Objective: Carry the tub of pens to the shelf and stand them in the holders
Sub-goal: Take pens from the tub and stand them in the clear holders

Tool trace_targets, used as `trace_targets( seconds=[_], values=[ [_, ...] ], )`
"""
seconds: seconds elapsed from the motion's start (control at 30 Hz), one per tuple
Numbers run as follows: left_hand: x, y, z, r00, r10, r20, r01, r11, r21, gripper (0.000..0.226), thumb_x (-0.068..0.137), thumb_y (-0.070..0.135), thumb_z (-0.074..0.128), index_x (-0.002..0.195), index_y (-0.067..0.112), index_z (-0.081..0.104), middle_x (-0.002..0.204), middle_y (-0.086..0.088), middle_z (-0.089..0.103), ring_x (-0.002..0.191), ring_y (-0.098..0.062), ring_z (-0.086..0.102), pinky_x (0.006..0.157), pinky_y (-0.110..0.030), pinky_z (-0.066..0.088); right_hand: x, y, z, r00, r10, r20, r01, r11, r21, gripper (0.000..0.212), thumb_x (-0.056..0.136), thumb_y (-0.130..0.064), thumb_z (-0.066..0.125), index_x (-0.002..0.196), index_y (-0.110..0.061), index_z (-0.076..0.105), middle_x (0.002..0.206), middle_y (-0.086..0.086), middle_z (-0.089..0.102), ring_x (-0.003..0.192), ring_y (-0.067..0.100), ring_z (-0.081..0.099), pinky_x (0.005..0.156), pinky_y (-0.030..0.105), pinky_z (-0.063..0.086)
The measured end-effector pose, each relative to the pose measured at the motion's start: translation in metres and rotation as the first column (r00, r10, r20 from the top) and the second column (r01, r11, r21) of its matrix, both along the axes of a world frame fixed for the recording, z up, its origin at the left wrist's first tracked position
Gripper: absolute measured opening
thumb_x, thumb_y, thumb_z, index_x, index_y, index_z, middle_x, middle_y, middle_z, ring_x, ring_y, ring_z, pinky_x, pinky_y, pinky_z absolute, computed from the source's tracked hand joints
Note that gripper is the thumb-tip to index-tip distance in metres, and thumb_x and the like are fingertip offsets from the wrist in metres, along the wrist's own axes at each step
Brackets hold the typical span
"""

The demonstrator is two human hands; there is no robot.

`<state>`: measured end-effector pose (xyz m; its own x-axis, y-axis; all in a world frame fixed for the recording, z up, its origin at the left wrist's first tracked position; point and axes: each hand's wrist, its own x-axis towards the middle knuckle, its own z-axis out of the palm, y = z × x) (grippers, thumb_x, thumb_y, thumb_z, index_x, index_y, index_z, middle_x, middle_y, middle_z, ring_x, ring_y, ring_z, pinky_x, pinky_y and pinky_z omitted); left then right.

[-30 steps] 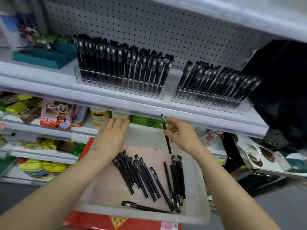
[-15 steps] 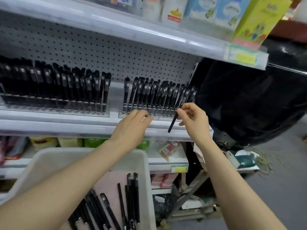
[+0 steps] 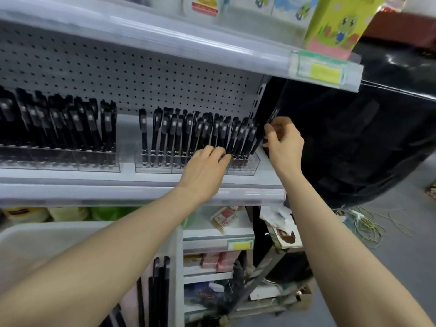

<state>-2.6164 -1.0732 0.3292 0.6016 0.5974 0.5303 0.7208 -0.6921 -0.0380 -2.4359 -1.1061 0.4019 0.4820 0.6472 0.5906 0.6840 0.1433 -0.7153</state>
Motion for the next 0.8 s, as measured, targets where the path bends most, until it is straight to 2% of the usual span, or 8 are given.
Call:
trace_targets(
  seconds=[0.2, 0.27, 0.33, 0.43, 0.6, 0.7, 0.8],
  values=[
    [0.000, 0.002, -0.004, 1.000, 0.009, 0.023, -0.010, 1.000, 0.025, 0.056, 0.082, 0.009, 0.067, 0.136, 0.015, 0.053, 0.124, -0.002, 0.055, 0.109, -0.024, 0.049, 0.095, -0.037, 0.043, 0.004, 0.013, -0.021, 0.991, 0.029, 0.132, -0.006, 0.985, -0.173, 0.022, 0.098, -0.023, 0.055, 0.115, -0.011, 0.060, 0.094, 0.002, 0.069, 0.086, 0.021, 0.064, 0.079, 0.038, 0.053],
    [0.000, 0.002, -0.004, 0.999, 0.013, 0.030, -0.015, 0.999, 0.038, 0.056, 0.080, 0.008, 0.068, 0.134, 0.015, 0.055, 0.122, -0.002, 0.057, 0.107, -0.024, 0.050, 0.093, -0.037, 0.044, 0.006, 0.013, -0.033, 0.991, 0.037, 0.130, -0.007, 0.975, -0.221, 0.025, 0.099, -0.024, 0.054, 0.119, -0.010, 0.059, 0.101, 0.004, 0.069, 0.090, 0.022, 0.064, 0.078, 0.034, 0.050],
    [0.001, 0.001, -0.005, 0.999, 0.017, 0.039, -0.019, 0.999, 0.041, 0.056, 0.078, 0.007, 0.070, 0.132, 0.014, 0.058, 0.119, -0.002, 0.058, 0.105, -0.024, 0.051, 0.091, -0.036, 0.045, 0.007, 0.012, -0.038, 0.996, 0.024, 0.091, -0.003, 0.975, -0.220, 0.026, 0.099, -0.023, 0.054, 0.121, -0.010, 0.059, 0.103, 0.004, 0.069, 0.093, 0.021, 0.063, 0.080, 0.033, 0.050],
    [0.002, 0.001, -0.007, 0.999, 0.017, 0.045, -0.018, 1.000, 0.020, 0.058, 0.078, 0.006, 0.070, 0.134, 0.014, 0.056, 0.121, -0.002, 0.057, 0.107, -0.024, 0.049, 0.093, -0.037, 0.044, 0.007, 0.013, -0.037, 0.997, 0.035, 0.069, -0.019, 0.975, -0.222, 0.025, 0.097, -0.023, 0.057, 0.117, -0.009, 0.063, 0.101, 0.005, 0.071, 0.095, 0.022, 0.065, 0.086, 0.039, 0.053],
    [-0.009, -0.003, -0.005, 1.000, -0.019, 0.020, 0.019, 1.000, -0.008, 0.061, 0.086, 0.008, 0.064, 0.144, 0.013, 0.044, 0.137, -0.004, 0.049, 0.124, -0.024, 0.042, 0.107, -0.036, 0.037, -0.002, 0.005, -0.043, 0.995, -0.052, 0.082, 0.067, 0.979, -0.192, 0.028, 0.095, -0.017, 0.059, 0.122, -0.010, 0.060, 0.098, 0.000, 0.068, 0.094, 0.020, 0.064, 0.086, 0.036, 0.052],
    [-0.037, -0.011, -0.003, 0.999, -0.023, 0.026, 0.023, 1.000, -0.008, 0.060, 0.089, 0.010, 0.061, 0.146, 0.014, 0.042, 0.142, -0.005, 0.046, 0.130, -0.023, 0.039, 0.112, -0.037, 0.032, -0.015, -0.006, -0.049, 0.991, -0.114, 0.073, 0.122, 0.984, -0.129, 0.034, 0.094, -0.015, 0.060, 0.128, -0.013, 0.053, 0.101, 0.000, 0.064, 0.088, 0.016, 0.061, 0.086, 0.041, 0.053],
    [-0.083, -0.018, -0.003, 0.999, -0.038, 0.033, 0.039, 0.999, -0.030, 0.057, 0.089, 0.010, 0.061, 0.143, 0.011, 0.045, 0.140, -0.007, 0.047, 0.128, -0.026, 0.041, 0.109, -0.040, 0.037, -0.046, -0.022, -0.054, 0.988, -0.142, 0.067, 0.148, 0.985, -0.086, 0.035, 0.095, -0.014, 0.059, 0.130, -0.014, 0.051, 0.102, -0.002, 0.061, 0.084, 0.013, 0.058, 0.084, 0.037, 0.053]
  ],
)
